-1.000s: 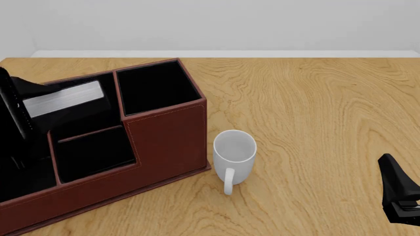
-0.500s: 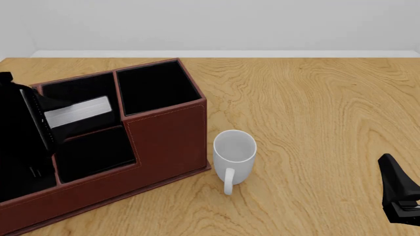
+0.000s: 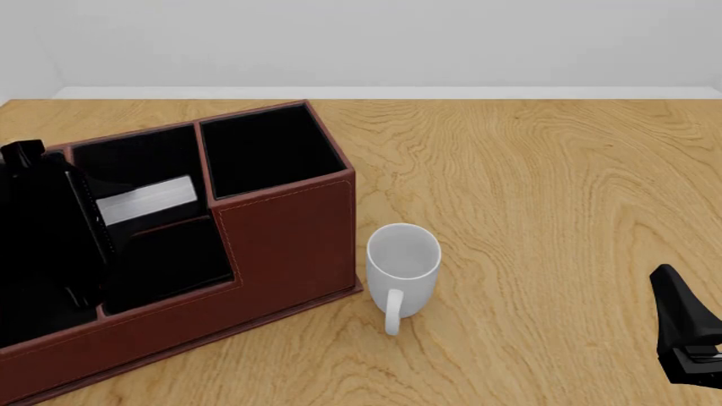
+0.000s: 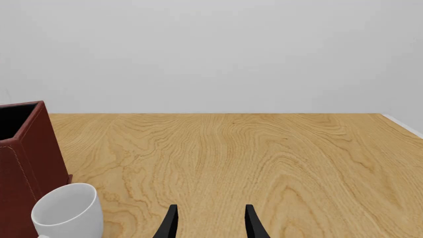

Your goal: Pick up the book and place it in the front compartment of the caddy.

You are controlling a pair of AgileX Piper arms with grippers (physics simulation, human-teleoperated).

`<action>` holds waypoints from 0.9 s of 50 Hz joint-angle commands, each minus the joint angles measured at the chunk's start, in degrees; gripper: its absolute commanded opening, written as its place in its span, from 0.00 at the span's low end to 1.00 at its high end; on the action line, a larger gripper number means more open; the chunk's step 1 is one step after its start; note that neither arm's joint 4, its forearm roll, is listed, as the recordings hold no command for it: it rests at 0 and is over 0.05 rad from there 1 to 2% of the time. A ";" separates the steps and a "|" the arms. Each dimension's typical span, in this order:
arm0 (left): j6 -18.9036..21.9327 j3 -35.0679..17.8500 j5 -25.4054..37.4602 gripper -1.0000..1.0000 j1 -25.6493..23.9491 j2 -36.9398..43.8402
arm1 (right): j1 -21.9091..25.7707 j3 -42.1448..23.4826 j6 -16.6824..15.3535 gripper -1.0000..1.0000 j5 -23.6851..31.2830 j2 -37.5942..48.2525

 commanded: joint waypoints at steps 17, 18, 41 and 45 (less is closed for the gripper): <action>2.09 0.39 -8.17 0.00 2.77 7.45 | 0.00 0.00 -0.01 1.00 0.00 0.01; 2.45 0.50 -8.86 0.00 3.11 7.96 | 0.00 0.00 0.00 1.00 -0.01 0.01; 5.26 0.54 -15.46 0.00 6.90 14.92 | 0.00 0.00 -0.01 1.00 0.00 0.00; 5.40 0.80 -15.85 0.00 6.87 14.99 | 0.01 0.00 0.00 1.00 0.00 -0.01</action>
